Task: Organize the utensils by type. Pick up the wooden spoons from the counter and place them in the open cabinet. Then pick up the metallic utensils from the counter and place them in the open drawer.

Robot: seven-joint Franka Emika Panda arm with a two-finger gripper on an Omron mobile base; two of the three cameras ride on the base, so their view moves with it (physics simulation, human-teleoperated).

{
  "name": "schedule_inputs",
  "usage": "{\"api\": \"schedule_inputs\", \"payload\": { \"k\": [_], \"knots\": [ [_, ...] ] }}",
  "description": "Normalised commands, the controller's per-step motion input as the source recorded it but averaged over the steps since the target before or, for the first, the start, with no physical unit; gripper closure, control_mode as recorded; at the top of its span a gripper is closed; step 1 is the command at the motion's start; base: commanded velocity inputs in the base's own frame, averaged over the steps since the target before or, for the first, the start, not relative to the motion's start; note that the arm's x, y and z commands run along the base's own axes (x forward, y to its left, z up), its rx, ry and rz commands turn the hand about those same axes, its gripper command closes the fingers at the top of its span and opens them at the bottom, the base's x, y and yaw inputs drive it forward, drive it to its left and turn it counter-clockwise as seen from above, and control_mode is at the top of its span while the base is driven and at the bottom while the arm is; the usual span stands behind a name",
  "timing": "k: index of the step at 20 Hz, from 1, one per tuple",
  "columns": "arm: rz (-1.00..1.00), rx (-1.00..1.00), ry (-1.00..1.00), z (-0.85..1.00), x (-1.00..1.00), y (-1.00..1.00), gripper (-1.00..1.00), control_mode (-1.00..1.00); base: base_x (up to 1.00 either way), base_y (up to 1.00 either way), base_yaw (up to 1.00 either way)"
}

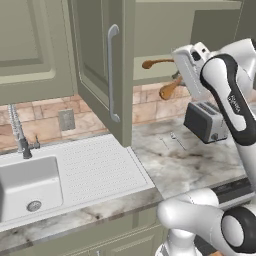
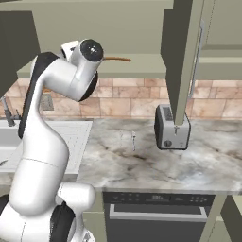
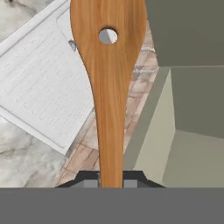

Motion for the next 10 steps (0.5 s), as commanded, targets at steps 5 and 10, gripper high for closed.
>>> {"api": "schedule_inputs", "payload": {
  "k": [5,10],
  "knots": [
    [0.00,0.20,0.00,0.40,0.21,0.09,1.00,-1.00,0.00,0.00,0.00],
    [-0.02,0.22,0.00,0.28,0.35,0.31,1.00,-1.00,0.00,0.00,0.00]
  ]
}}
